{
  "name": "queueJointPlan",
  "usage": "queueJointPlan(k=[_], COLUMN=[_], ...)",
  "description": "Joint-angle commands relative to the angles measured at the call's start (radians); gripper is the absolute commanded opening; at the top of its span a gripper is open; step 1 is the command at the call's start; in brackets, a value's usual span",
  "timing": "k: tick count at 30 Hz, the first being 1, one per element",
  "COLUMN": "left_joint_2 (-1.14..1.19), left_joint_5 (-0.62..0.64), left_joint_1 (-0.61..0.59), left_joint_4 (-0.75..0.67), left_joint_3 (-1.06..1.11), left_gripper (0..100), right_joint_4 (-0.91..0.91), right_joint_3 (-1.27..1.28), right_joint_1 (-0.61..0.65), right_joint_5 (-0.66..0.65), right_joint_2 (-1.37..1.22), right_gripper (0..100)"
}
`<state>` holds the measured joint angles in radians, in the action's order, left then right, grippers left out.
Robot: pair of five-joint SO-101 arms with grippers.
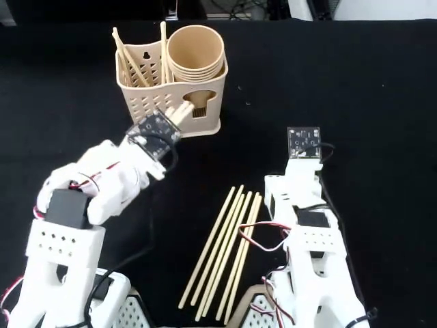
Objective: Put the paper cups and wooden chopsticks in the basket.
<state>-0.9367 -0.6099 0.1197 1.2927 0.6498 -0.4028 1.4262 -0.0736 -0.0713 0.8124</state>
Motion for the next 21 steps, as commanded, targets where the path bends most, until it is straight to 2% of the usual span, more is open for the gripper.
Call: queueJointPlan(k=[1,10,18,21], left_joint_2=[-0.026,-0.029,-0.029,-0.029], left_joint_5=[0.040,0.089,0.236,0.278], left_joint_1=[-0.002,-0.008,-0.002,-0.010], left_joint_4=[-0.005,0.003,-0.006,-0.057], left_joint_3=[-0.114,-0.213,-0.326,-0.343], left_gripper=[3,3,3,3], right_joint_4=[0.018,0.018,0.018,0.018], right_joint_3=[-0.005,-0.005,-0.005,-0.005], right_joint_1=[-0.006,-0.006,-0.006,-0.006], right_joint_5=[-0.012,-0.012,-0.012,-0.012], right_joint_2=[0.013,0.013,0.013,0.013], right_gripper=[2.1,2.1,2.1,2.1])
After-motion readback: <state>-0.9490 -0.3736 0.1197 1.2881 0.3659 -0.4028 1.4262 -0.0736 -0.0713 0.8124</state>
